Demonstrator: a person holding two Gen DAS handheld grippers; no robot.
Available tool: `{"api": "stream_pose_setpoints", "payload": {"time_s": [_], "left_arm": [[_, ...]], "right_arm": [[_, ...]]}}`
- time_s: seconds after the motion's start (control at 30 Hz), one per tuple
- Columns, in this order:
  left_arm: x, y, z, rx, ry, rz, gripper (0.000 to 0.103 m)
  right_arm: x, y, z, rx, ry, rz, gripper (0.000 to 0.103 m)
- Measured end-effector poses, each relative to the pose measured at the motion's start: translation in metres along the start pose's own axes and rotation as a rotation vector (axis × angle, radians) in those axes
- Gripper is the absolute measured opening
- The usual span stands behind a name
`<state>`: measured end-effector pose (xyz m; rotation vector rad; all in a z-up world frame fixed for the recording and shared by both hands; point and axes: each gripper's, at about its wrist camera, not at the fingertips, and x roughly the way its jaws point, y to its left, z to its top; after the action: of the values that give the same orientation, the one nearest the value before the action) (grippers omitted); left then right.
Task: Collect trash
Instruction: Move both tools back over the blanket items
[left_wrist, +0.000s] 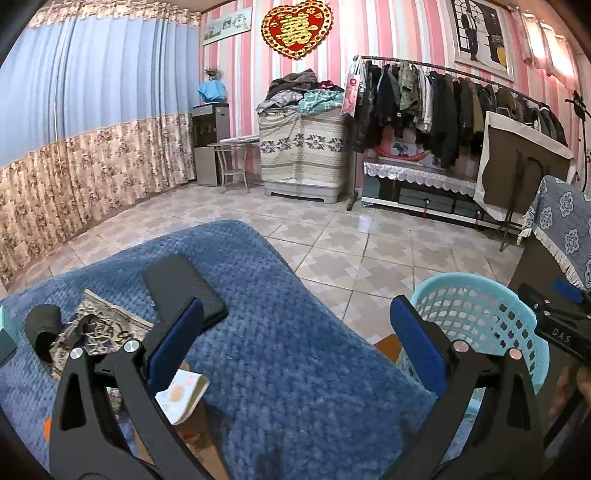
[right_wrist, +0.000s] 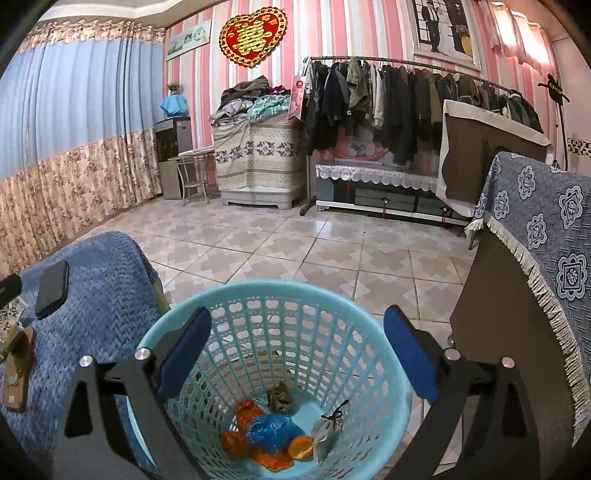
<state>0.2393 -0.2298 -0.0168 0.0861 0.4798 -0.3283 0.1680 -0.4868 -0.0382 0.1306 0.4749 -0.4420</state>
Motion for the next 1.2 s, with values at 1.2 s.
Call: {"api": "stream_pose_setpoints", "payload": {"time_s": [1.2], "left_arm": [[-0.092,0.151,-0.028,-0.099,-0.025,0.236,0.098]], "right_arm": [[-0.040,0.096,0.003,-0.168,-0.066,0.123,0.098]]}}
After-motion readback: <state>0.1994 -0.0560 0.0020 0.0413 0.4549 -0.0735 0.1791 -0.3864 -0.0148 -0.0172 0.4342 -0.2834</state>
